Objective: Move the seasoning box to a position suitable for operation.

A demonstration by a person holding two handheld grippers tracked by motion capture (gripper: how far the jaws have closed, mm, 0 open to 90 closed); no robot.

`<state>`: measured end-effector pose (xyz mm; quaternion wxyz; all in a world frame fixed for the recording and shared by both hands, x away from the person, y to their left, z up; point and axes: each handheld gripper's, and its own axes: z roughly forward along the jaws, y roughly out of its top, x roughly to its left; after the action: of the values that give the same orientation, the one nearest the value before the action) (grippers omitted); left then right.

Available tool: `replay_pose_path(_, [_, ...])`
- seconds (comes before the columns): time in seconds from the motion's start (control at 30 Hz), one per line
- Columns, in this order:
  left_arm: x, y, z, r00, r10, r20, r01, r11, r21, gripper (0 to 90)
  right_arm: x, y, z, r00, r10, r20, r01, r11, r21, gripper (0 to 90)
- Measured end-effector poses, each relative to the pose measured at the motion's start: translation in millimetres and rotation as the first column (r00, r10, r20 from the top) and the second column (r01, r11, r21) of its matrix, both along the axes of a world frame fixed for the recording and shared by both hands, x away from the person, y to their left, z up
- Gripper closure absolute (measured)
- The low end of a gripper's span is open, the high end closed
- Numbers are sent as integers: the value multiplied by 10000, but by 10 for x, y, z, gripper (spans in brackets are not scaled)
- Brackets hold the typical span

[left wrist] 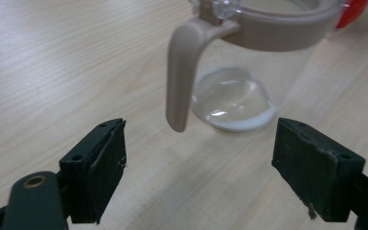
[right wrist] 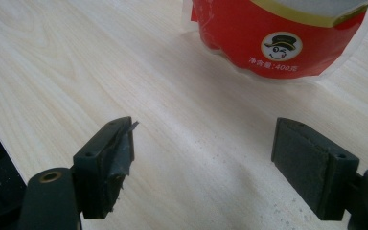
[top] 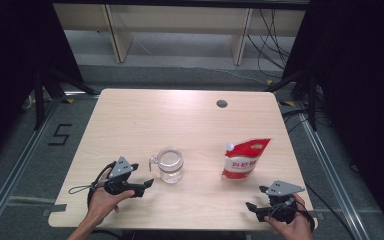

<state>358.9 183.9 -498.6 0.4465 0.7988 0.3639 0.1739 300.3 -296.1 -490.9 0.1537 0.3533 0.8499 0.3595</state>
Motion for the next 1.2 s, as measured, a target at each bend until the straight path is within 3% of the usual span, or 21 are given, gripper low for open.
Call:
replay_pose_path(0.03, [0,0,0,10000,0,0,0,10000,0,201,0,0,0,10000,0,0,0,10000,0,235])
replay_pose_path(0.07, [62,-6,6,9996,-64,280,51,9990,447,225,-5,8,2,10000,-11,39,11,10000,-23,241])
replay_pose_path(0.1, [62,-6,6,9996,-64,280,51,9990,447,242,-5,8,2,10000,-11,39,11,10000,-23,241])
replay_pose_path(0.13, [102,-34,7,9985,1,543,-30,9986,527,293,-8,17,-1,10000,17,18,-17,10000,-65,250])
replay_pose_path(0.27, [147,-59,18,9969,-116,772,80,9989,472,450,-2,11,-3,10000,52,65,-51,9999,-99,250])
replay_pose_path(0.3, [158,-78,35,9954,-225,930,185,9989,438,450,-11,12,0,10000,-29,-60,29,10000,-52,250])
replay_pose_path(0.33, [152,-110,57,9942,-276,1044,237,9990,383,512,5,-3,-11,9998,94,171,-91,9998,-167,249])
replay_pose_path(0.4, [150,-132,87,9912,-399,1259,330,9979,563,543,11,-3,-17,9996,188,189,-185,9997,-175,249])
replay_pose_path(0.5, [151,-146,103,9902,-467,1313,385,9972,643,600,5,5,-20,9999,97,43,-96,9999,-112,249])
replay_pose_path(0.53, [157,-146,106,9895,-592,1321,474,9947,908,624,6,8,-21,9999,117,97,-116,9998,-150,249])
replay_pose_path(0.57, [157,-146,106,9895,-592,1321,474,9947,908,635,6,8,-21,9999,117,97,-116,9998,-150,249])
replay_pose_path(0.6, [181,-140,106,9855,-787,1502,641,9930,995,635,-1,13,-14,10000,48,30,-48,9999,-112,249])
replay_pose_path(0.63, [186,-142,90,9894,-615,1319,537,9966,622,661,0,12,-13,9999,107,3,-107,9998,-145,249])
replay_pose_path(0.73, [197,-142,83,9897,-548,1322,493,9978,446,714,-3,21,-16,9999,172,-4,-172,9997,-154,251])
replay_pose_path(0.83, [213,-121,87,9878,-670,1409,604,9969,507,753,-1,25,-14,9996,250,102,-248,9995,-184,251])
replay_pose_path(0.97, [207,-113,79,9904,-675,1205,647,9976,265,755,4,29,-21,9995,314,95,-312,9993,-222,253])
replay_pose_path(1.03, [213,-101,91,9872,-923,1298,869,9951,463,755,0,29,-17,9995,284,115,-282,9994,-211,254])
replay_pose_path(1.1, [183,-124,80,9908,-811,1083,800,9967,152,754,2,27,-19,9993,336,144,-332,9992,-227,254])
replay_pose_path(1.13, [184,-120,88,9873,-971,1257,933,9950,360,754,1,28,-19,9993,336,142,-333,9992,-230,255])
replay_pose_path(1.2, [158,-147,83,9874,-1055,1180,1032,9943,253,753,0,29,-17,9992,362,156,-358,9991,-229,256])
